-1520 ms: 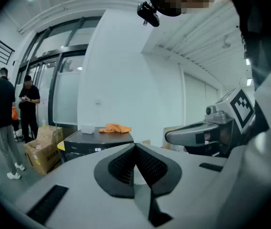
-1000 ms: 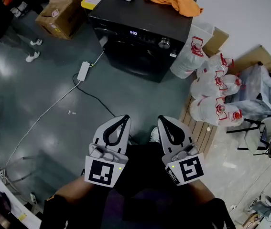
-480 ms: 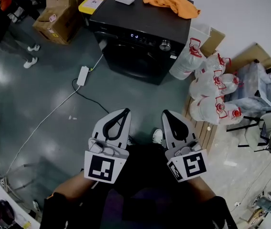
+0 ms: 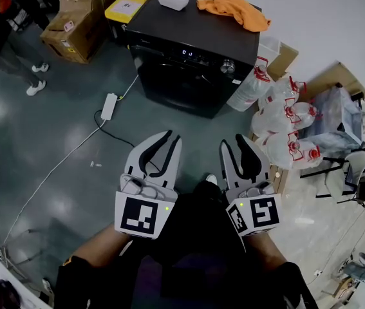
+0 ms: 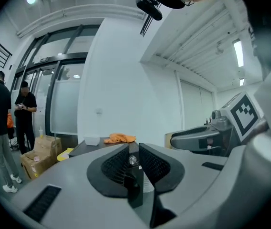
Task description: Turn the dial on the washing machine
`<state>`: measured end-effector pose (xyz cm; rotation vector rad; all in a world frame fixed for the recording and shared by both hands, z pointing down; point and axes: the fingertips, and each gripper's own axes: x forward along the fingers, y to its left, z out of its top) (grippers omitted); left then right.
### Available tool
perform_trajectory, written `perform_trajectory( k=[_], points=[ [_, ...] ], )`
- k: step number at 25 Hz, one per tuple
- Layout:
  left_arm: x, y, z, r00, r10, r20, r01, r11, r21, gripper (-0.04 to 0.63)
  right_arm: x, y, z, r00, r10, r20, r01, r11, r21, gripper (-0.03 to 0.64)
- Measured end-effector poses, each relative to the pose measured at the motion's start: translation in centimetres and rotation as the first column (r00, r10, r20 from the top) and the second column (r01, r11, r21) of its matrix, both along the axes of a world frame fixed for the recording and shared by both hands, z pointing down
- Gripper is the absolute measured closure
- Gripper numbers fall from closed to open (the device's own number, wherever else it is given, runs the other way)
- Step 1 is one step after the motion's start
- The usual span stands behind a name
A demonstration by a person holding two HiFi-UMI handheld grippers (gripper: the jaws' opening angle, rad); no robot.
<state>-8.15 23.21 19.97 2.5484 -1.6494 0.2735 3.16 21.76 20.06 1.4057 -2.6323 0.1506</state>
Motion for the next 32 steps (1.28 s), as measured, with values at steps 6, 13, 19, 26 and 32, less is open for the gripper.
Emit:
perform_trajectory(
  k=[6, 13, 19, 26, 32],
  points=[
    [-1.0, -2.1, 0.6, 1.0, 0.003, -0.005, -0.004, 0.999, -0.043, 0.307, -0.5, -2.0, 0.7, 0.999, 0.03, -0.045, -0.031, 0.999, -0.012, 0.317],
    [-1.3, -6.5, 1.8, 0.999, -0.032, 0.02, 0.033, 0.997, -0.068, 0.266, 1.0, -6.8, 2.7, 0.994, 0.077, -0.078, -0.079, 0.997, -0.022, 0.253],
    [-1.9, -11.4, 3.4, 0.995, -0.085, 0.054, 0.09, 0.991, -0.101, 0.262, 2.0, -12.8, 4.8, 0.99, 0.09, -0.104, -0.094, 0.995, -0.032, 0.25],
    [-1.5, -17.0, 5.2, 0.987, -0.145, 0.065, 0.151, 0.984, -0.092, 0.264, 4.0, -19.0, 7.5, 0.986, 0.111, -0.127, -0.119, 0.992, -0.051, 0.25],
    [0.3, -20.4, 6.1, 0.982, -0.173, 0.076, 0.18, 0.979, -0.093, 0.264, 5.9, -22.5, 9.7, 0.985, 0.098, -0.141, -0.111, 0.99, -0.09, 0.25]
  ],
)
